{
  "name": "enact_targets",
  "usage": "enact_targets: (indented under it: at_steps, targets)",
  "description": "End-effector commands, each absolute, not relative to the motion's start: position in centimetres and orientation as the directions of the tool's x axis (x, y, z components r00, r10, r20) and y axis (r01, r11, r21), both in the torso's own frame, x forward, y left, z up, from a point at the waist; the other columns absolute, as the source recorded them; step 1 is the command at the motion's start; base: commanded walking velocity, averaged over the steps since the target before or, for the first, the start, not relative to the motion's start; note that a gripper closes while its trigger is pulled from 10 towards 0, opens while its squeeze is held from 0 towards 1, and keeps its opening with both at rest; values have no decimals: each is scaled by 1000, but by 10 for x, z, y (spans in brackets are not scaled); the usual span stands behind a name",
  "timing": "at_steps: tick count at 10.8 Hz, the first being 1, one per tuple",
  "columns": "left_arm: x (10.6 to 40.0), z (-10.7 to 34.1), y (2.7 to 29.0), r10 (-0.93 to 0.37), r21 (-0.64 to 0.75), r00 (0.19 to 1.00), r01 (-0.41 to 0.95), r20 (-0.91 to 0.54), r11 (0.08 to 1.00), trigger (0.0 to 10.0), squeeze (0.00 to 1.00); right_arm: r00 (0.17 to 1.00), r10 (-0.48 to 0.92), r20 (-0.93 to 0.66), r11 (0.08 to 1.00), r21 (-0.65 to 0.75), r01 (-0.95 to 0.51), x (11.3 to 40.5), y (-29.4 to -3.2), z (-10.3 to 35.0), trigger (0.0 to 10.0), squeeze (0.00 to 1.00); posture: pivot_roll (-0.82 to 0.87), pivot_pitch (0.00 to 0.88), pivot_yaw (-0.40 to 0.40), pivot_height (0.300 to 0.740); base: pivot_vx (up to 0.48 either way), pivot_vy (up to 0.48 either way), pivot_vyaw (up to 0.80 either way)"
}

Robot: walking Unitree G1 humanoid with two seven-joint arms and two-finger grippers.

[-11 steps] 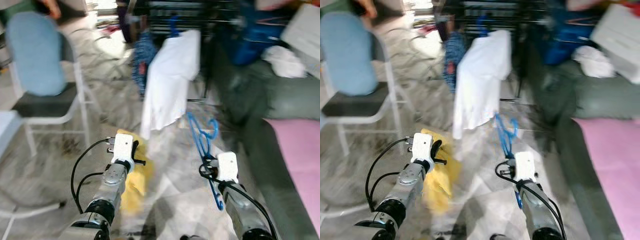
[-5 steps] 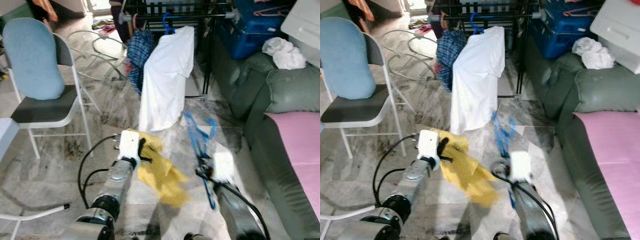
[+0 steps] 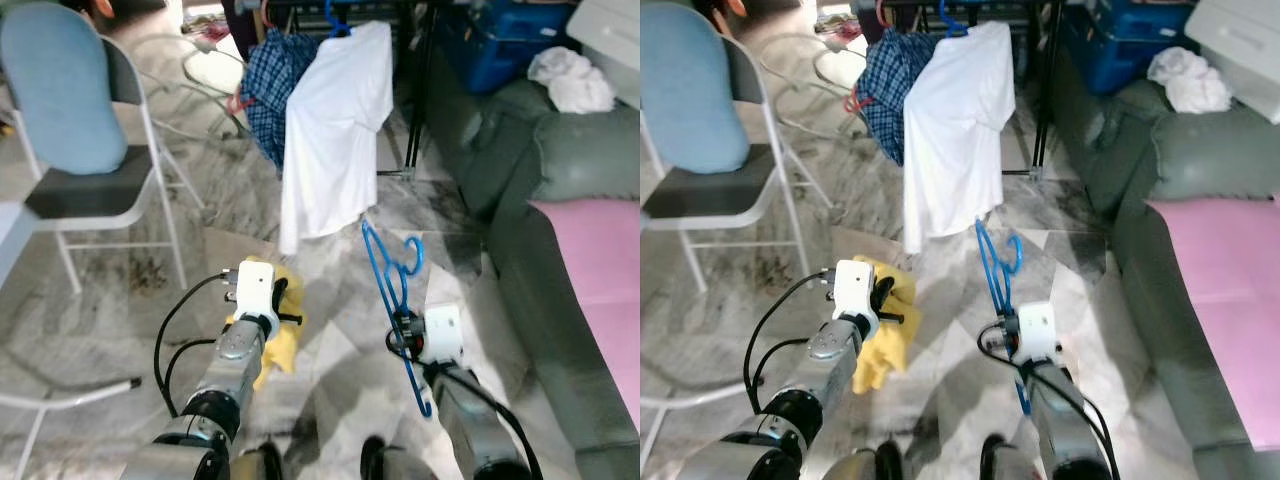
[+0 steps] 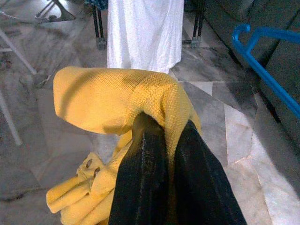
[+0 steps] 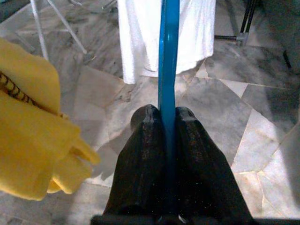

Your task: Hang hanger

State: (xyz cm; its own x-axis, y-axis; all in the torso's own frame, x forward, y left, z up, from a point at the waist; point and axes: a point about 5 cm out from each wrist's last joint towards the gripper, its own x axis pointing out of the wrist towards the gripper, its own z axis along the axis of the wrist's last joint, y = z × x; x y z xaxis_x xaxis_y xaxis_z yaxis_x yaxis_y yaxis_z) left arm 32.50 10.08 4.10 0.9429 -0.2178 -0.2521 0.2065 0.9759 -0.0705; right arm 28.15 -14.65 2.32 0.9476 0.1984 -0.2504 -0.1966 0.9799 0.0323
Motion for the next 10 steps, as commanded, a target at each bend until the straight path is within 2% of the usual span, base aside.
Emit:
enact_targets:
  at_steps: [1, 3, 8, 10]
  targets:
    - [328, 45, 102, -221, -68, 947, 211, -234, 975, 10000, 0, 945, 192, -267, 981, 40, -188, 279, -146, 20, 10000, 0, -188, 125, 79, 740, -326, 0, 0]
    - [330, 49, 100, -244, -57, 943, 237, -225, 970, 10000, 0, 950, 157, -268, 988, 47, -150, 276, -151, 18, 10000, 0, -203, 137, 95, 740, -315, 0, 0]
    - [335, 59, 100, -317, -71, 931, 309, -181, 949, 10000, 0, 952, 130, -278, 991, 50, -120, 262, -153, 12, 10000, 0, -215, 165, 111, 740, 0, 0, 0]
    - [345, 76, 111, -408, 97, 903, 422, -134, 901, 10000, 0, 955, 112, -275, 994, 14, -112, 255, -162, 14, 10000, 0, -216, 186, 107, 740, 0, 0, 0]
